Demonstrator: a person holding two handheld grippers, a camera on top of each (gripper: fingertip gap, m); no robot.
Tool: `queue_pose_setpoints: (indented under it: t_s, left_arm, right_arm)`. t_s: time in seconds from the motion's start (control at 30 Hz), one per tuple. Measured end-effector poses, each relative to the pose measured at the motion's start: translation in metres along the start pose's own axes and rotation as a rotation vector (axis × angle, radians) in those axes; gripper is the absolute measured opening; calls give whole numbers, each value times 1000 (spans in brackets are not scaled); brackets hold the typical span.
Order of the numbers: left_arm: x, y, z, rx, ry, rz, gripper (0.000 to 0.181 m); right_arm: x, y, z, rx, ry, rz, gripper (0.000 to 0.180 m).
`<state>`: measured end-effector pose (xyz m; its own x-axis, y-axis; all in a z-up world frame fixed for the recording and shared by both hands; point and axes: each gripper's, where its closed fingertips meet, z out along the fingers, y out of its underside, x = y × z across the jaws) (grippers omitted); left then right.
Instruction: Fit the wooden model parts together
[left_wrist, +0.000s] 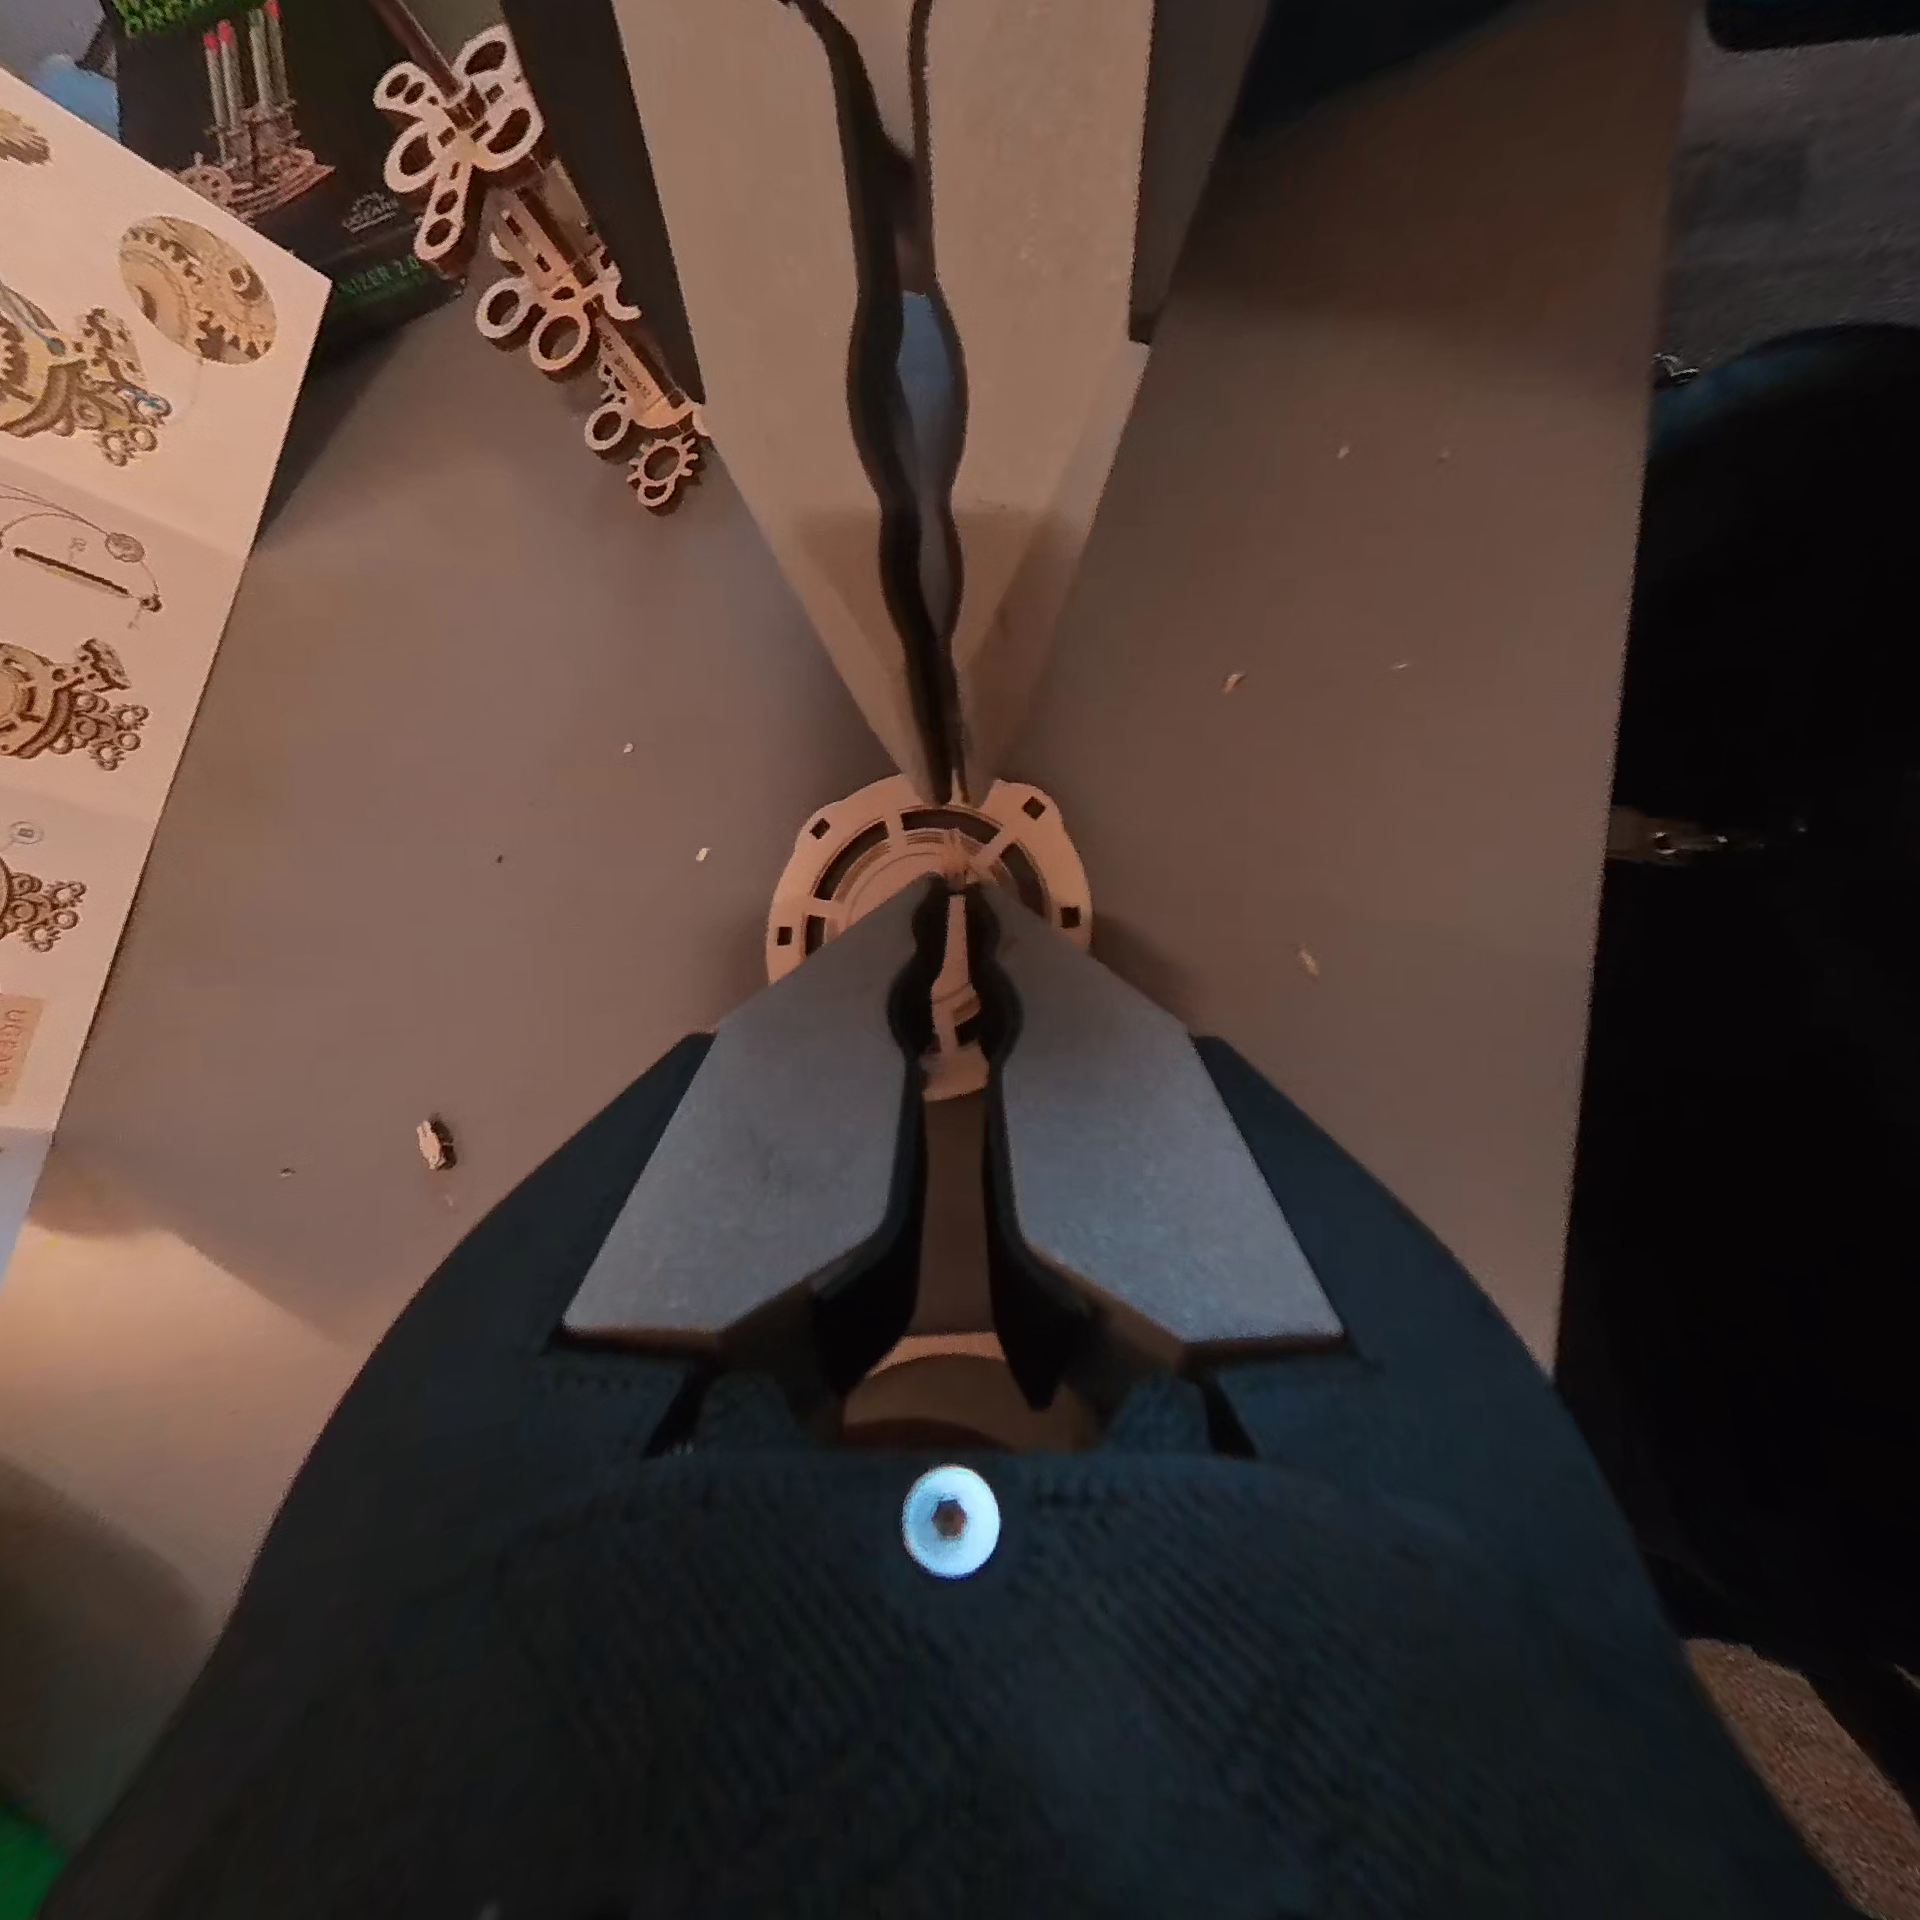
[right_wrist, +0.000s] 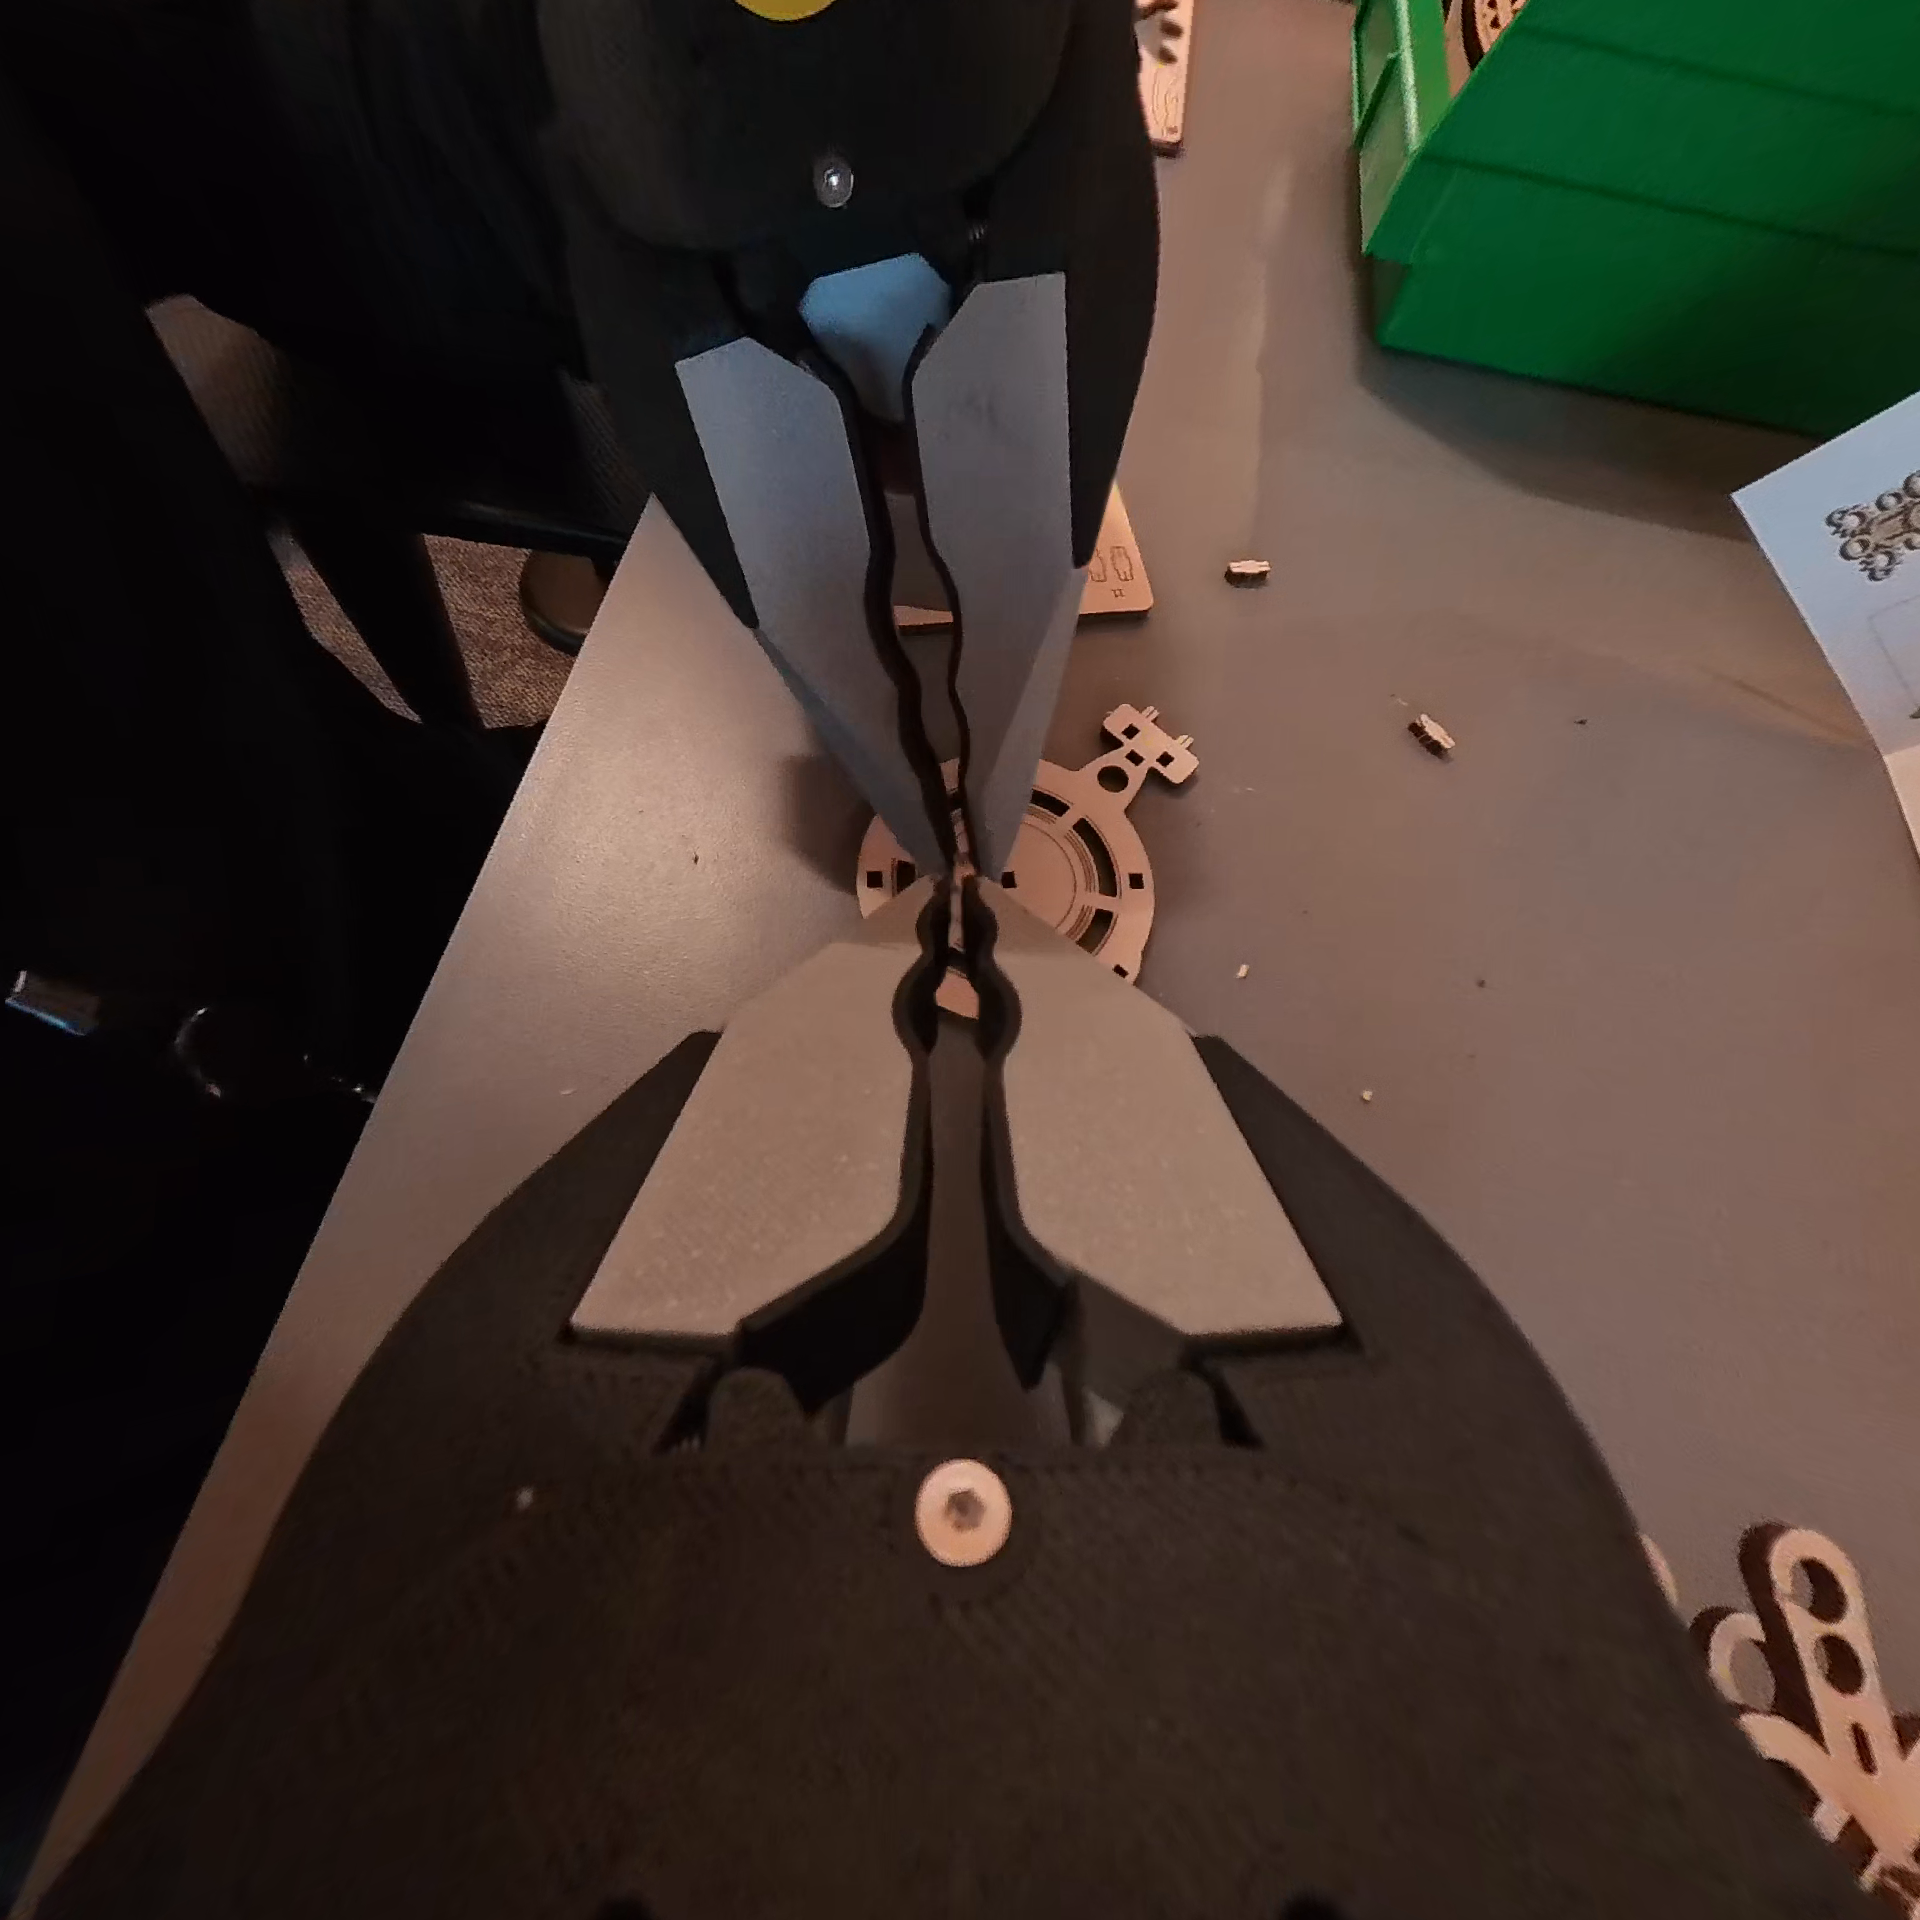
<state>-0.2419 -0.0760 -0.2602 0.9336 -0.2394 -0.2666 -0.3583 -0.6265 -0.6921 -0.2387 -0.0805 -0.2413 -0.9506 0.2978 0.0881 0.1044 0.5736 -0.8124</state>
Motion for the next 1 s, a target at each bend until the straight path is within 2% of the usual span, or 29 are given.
queue_pose_setpoints:
  t_s: [0.3,1.0]
  left_arm:
    - [3,-3,-4,3,0,35,1]
    - [4,-12,-8,99,60,-65,0]
  right_arm:
    - [-1,4,5,-27,4,-13,0]
    - [-4,6,7,-18,-64,74,0]
